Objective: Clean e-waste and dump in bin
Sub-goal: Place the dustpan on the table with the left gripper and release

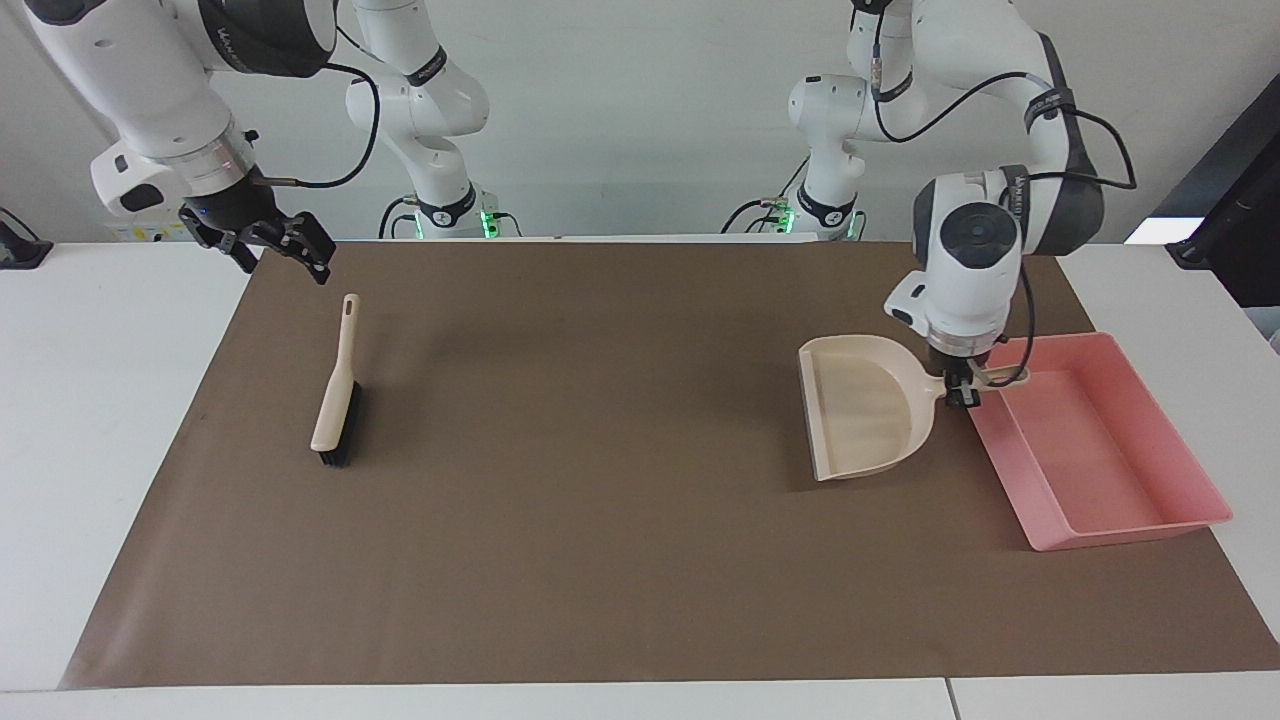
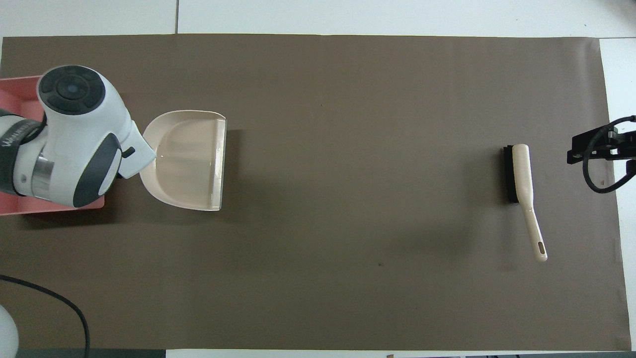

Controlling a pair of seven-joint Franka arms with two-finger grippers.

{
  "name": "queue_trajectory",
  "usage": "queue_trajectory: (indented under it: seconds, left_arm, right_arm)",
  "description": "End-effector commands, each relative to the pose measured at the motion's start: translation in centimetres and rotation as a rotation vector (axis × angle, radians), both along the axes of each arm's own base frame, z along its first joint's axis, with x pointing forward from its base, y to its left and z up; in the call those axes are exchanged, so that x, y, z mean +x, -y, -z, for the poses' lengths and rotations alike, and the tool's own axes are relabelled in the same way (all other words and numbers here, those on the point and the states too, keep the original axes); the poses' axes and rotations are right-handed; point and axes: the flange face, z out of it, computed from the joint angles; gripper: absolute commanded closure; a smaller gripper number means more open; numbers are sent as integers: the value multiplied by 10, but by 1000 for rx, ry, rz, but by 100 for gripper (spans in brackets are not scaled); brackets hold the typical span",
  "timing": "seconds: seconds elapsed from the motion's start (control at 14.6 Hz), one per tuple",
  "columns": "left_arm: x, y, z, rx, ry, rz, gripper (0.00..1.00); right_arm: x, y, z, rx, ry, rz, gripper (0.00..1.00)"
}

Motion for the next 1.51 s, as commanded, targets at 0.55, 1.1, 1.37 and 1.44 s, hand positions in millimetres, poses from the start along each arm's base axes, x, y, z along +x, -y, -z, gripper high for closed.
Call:
queue_trajectory:
  seconds: [0.55,1.1,1.37,1.44]
  left_arm:
    - [-29,64,65,-57,73,-38,99]
    - [-28,70,77,-68,83,-32,22]
    - [-24,67,52,-57,84,-39,0]
    - [-23,67,41,-52,81,-50,0]
  right_arm:
    - [3,-15,-13,-14,45,-41,0]
    - [-1,-25,-21,-17,16,-60,0]
    - [-2,-19,-18,-17,26,-42,0]
    - [-2,-18,-18,-17,27,-39,0]
